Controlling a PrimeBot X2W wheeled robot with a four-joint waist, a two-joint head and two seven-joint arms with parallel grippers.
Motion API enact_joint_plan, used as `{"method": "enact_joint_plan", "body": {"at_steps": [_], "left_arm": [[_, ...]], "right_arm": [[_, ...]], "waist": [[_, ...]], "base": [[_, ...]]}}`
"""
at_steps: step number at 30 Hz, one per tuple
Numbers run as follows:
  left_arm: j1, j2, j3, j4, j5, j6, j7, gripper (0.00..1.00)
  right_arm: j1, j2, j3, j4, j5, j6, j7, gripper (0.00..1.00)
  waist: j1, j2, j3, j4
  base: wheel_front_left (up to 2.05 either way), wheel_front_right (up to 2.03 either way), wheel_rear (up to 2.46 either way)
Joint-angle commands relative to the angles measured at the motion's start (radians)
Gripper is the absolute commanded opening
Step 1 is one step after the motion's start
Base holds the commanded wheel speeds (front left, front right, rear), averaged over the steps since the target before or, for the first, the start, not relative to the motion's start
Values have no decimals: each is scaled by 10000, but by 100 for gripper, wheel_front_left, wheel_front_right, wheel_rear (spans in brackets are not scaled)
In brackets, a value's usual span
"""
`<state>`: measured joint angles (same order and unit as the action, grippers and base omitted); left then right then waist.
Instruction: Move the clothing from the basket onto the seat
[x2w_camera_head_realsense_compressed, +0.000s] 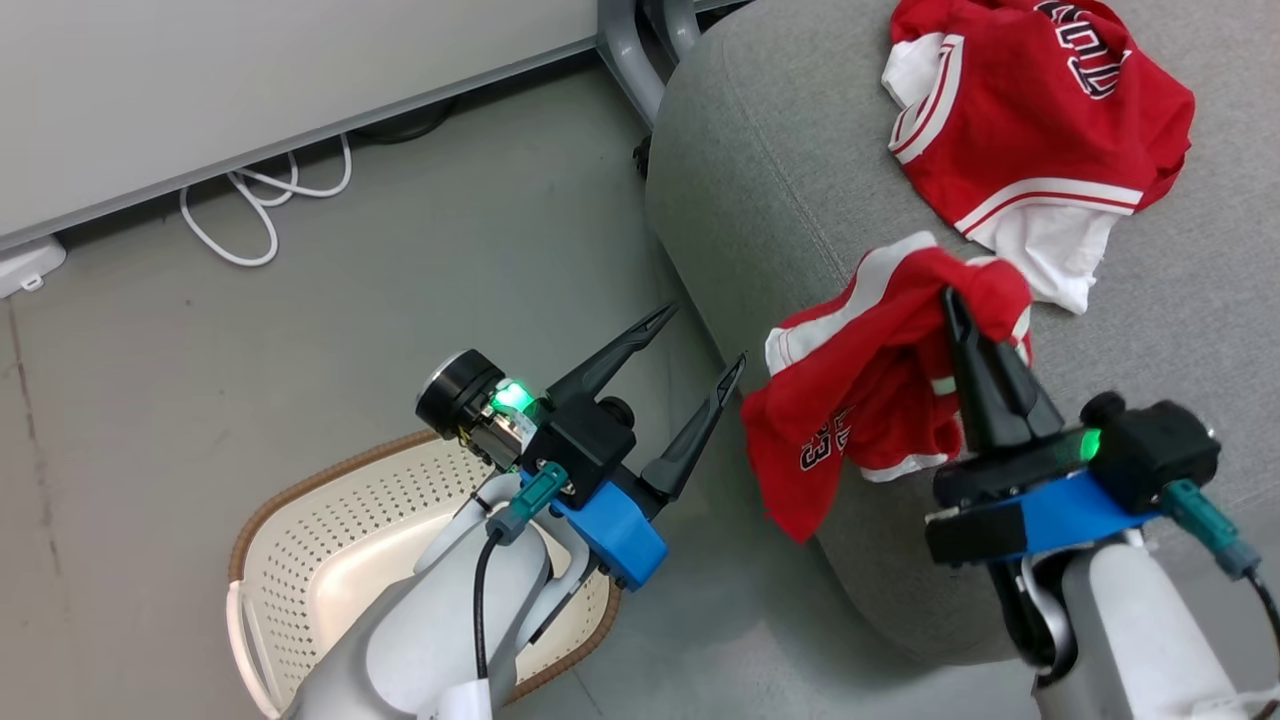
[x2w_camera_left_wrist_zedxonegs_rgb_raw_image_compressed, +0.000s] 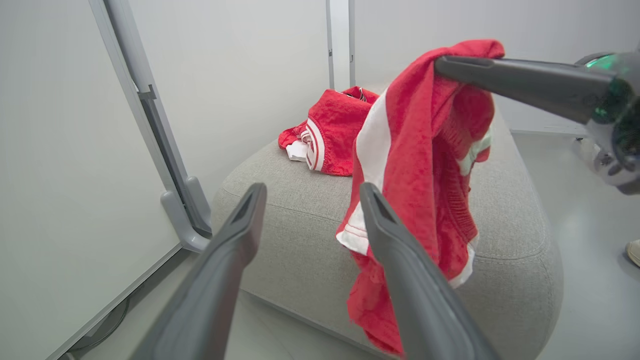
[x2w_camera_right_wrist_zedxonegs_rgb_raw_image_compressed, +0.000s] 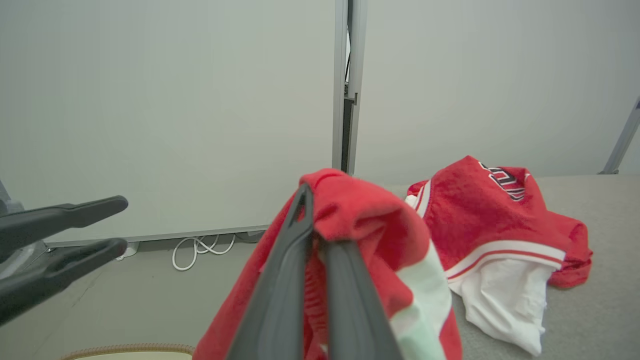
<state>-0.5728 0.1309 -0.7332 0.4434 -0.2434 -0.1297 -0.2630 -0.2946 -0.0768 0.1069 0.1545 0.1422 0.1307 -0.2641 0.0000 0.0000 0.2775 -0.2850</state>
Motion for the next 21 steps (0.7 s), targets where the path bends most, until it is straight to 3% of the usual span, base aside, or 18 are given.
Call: {"method": "enact_joint_plan", "body": {"at_steps": [1,7,13,21], "left_arm": [[-70,77,56,-55,18,-11,-26,100],[-606,240,241,-204,172,-10,-26,100],[-1436,520,458,-458,462,3,-26,100],[-2385,842,538,-749,762,31,-22,100]], "right_arm": [[-302,-23,-79,-112,-50,1,-5,0],[-1818,-295,-425,-268,-104,1,-3,0],[-4355,-844,-1500,-668,-143,1,-2,0],[-7319,-2546,-3743,-888,-232,1,0,0]], "waist": [[0,0,105,59],[0,0,939,321],[0,0,2596,648],[0,0,4587,929]], "base": [[0,0,0],[0,0,0],[0,0,0],[0,0,0]]}}
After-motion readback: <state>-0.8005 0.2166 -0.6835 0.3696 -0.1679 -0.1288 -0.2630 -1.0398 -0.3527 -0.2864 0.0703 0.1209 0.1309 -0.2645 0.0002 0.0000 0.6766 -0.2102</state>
